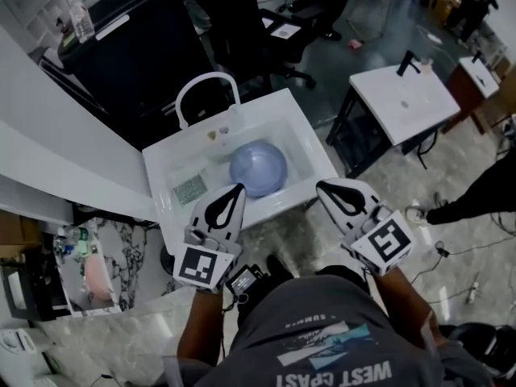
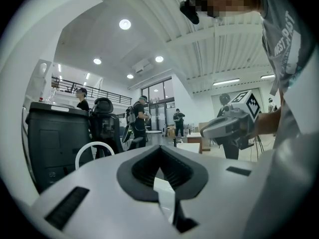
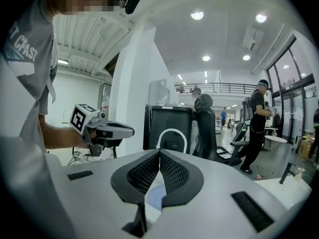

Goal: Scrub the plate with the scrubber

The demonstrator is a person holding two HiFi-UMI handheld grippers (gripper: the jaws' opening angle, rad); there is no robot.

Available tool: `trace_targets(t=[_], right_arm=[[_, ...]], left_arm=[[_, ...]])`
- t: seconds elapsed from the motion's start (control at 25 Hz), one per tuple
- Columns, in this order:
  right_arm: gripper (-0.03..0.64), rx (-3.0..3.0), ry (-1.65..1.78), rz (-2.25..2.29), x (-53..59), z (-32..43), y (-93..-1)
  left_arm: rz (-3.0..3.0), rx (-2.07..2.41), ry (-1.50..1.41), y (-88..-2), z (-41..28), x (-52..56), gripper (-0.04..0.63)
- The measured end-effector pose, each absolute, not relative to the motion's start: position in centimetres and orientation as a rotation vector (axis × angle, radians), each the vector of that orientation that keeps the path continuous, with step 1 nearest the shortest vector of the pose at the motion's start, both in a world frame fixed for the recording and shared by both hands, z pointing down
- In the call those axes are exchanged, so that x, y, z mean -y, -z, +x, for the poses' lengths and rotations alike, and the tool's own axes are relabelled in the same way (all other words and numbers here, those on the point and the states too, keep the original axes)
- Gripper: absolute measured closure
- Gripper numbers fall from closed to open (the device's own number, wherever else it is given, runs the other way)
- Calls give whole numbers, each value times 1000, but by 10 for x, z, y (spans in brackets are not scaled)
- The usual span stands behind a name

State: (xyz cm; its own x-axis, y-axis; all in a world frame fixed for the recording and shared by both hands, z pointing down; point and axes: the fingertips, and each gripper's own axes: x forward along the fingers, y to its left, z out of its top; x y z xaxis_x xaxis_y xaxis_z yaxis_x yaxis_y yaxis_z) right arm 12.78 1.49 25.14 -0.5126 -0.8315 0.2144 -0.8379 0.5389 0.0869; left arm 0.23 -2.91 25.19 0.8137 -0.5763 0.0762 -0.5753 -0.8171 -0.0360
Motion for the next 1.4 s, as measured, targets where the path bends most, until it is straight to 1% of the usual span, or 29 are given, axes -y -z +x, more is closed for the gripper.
trace_targets(t=[0.52,0.96,1.4], right_arm=[[586,2632,-104,1283,53,119,-273],[586,2721,-148,1041,132,107,-299],[586,2746,-225,857,183,84,-329]], left_arm=[[-2911,-1219,258,-279,-46,70,594],[-2801,-1525,338,-300,-73,122,594],[-2728,-1714,514,-359,-108,163,594]])
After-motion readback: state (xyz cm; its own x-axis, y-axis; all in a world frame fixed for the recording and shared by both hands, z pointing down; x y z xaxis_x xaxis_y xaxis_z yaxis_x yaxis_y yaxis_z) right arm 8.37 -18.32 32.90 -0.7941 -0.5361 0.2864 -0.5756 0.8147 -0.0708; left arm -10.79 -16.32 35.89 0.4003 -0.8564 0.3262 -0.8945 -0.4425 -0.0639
